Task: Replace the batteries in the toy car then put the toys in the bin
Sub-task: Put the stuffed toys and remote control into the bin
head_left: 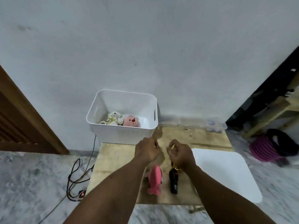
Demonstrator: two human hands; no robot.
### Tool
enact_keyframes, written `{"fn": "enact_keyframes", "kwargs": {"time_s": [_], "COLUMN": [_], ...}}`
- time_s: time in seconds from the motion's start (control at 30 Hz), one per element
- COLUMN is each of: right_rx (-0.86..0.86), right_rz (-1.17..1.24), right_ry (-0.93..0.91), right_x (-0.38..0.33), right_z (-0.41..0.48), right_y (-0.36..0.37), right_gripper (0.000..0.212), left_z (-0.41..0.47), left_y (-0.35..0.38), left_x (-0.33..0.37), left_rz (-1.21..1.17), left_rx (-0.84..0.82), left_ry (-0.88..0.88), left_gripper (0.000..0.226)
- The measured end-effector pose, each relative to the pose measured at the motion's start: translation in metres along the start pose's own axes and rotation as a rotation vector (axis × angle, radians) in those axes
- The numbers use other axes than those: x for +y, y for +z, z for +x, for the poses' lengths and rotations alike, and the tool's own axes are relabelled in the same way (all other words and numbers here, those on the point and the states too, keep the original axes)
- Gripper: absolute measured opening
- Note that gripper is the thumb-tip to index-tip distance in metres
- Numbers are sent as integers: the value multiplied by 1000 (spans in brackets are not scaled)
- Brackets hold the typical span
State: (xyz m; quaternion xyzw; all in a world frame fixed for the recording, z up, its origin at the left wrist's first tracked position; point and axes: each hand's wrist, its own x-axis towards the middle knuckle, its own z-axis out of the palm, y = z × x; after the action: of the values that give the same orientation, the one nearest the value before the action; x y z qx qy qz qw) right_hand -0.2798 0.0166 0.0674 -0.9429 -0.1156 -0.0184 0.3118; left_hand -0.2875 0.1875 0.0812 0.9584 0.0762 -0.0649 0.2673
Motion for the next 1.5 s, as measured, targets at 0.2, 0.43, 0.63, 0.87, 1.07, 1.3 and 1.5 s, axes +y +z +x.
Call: {"fn": "enact_keyframes", "kwargs": {"time_s": [0.2,0.43,0.63,0.87,1.07,1.3,1.5], "right_rx": [-217,-265,-246,-119,52,122,22], "right_rz": [-239,-266,-199,21,253,341,324], "right_ry": [69,225,326,197,25,-90,-44], "right_x": [53,67,65,36,-10,-76,-120], "right_z": [-47,-70,-72,-58,2,95,164], "right_y": [25,46,54,37,-1,-22,8], "right_gripper": [29,41,39,42,58,54,46], "left_z": [-27,-43,-46,-51,-38,7,66], "left_y": [45,79,90,36,-54,-146,-177], "left_x": [-2,6,3,-9,-9,-7,-48], "left_rz": [35,-28,-117,-368,-657,-656,-614], "left_rx": [-406,-455,-332,-153,58,296,297], "left_ry": [-211,-287,-358,-263,-86,76,-21], "left_gripper": [66,58,51,55,55,45,30]}}
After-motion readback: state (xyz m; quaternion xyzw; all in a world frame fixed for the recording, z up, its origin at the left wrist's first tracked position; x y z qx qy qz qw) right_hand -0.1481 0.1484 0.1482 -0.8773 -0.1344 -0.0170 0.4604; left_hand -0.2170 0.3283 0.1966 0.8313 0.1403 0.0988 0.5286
